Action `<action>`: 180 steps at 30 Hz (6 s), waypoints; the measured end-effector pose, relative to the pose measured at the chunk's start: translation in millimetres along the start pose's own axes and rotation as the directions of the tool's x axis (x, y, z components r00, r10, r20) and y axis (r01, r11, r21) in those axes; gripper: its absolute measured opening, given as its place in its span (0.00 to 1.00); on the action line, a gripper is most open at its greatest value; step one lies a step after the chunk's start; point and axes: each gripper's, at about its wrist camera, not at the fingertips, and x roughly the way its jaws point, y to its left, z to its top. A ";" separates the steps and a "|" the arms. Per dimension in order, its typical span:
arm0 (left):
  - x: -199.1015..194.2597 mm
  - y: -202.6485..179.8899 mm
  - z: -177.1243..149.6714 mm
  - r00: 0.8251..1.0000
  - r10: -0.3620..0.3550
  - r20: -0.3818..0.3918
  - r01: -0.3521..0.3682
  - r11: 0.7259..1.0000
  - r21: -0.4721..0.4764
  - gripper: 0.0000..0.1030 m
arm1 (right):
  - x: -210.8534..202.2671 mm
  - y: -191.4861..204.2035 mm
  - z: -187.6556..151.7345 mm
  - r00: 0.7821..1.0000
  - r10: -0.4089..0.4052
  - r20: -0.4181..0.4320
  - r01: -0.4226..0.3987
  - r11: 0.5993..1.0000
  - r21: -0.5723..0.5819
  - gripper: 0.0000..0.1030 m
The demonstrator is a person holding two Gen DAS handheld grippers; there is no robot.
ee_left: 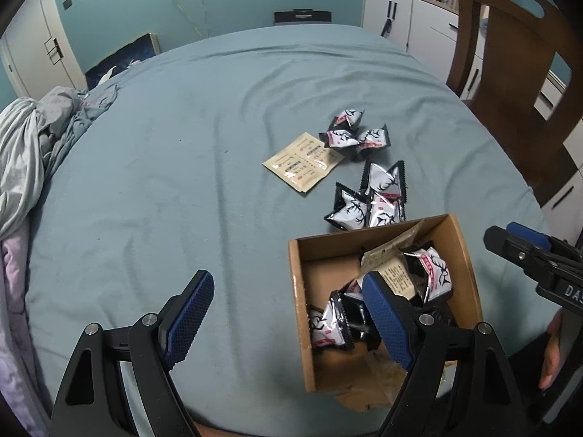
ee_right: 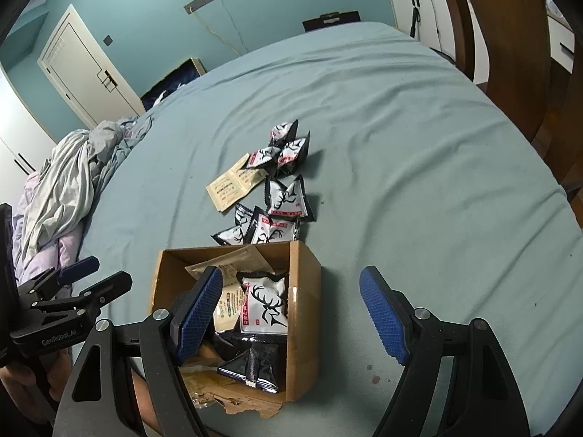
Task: Organize snacks
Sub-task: 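Grasp a white deer-logo packet from the pile with the right tool, then grasp the second beige sachet with the left tool while the right tool holds its packet, then release the sachet and packet into the box with both tools, then grasp a white deer-logo packet from the pile with the right tool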
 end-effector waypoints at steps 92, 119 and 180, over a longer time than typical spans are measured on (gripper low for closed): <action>218.0 -17.9 158.4 0.939 -0.034 -0.341 -0.004 0.994 -0.109 0.78 | 23.9 -74.5 49.8 0.964 0.257 -0.071 -0.240 0.953 0.184 0.27; -22.2 -20.8 8.8 0.984 -0.178 0.015 0.177 0.982 0.066 0.64 | 2.5 -33.2 27.2 0.995 0.096 -0.027 -0.094 0.994 0.061 0.27; 16.0 -8.8 12.0 0.998 -0.045 -0.046 0.043 0.998 -0.041 0.99 | 54.3 -7.2 53.9 0.974 0.002 -0.228 0.012 0.998 0.060 0.69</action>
